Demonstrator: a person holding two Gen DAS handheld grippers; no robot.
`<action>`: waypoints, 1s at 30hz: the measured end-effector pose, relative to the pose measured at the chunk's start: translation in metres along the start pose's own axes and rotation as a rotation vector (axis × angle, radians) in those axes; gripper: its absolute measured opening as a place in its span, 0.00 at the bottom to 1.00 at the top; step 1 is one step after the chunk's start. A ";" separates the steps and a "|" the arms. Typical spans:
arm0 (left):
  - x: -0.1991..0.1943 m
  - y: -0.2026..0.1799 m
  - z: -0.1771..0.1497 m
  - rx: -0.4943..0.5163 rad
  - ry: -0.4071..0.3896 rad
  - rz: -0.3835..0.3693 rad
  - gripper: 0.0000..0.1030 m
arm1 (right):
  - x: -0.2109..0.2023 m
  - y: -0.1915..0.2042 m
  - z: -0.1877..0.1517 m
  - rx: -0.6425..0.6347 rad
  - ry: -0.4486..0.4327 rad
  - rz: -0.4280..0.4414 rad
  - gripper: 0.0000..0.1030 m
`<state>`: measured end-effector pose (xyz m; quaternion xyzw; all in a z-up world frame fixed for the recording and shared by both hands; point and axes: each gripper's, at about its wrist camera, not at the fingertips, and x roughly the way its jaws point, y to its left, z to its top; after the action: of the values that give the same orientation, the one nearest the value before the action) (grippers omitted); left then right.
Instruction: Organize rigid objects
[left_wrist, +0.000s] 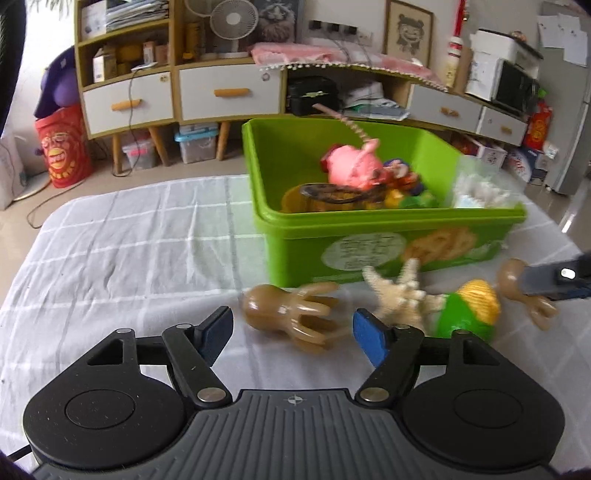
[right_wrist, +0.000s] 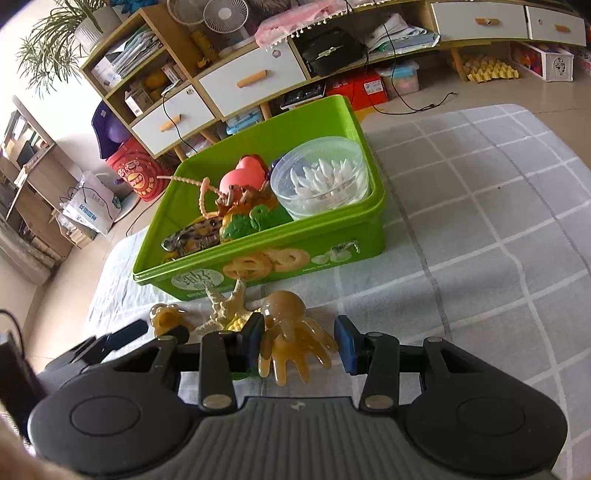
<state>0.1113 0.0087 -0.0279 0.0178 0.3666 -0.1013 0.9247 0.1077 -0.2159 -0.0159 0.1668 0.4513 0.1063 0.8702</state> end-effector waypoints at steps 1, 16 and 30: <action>0.004 0.004 0.000 -0.014 -0.005 -0.009 0.73 | 0.000 0.001 0.000 -0.002 0.002 0.000 0.28; -0.016 -0.004 -0.003 0.044 -0.036 -0.101 0.62 | -0.005 0.016 0.003 -0.007 -0.023 0.024 0.28; -0.044 -0.022 0.049 0.060 -0.141 -0.113 0.62 | -0.021 0.026 0.033 0.061 -0.106 0.079 0.29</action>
<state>0.1084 -0.0107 0.0389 0.0177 0.2979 -0.1652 0.9400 0.1217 -0.2053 0.0270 0.2163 0.4004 0.1179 0.8826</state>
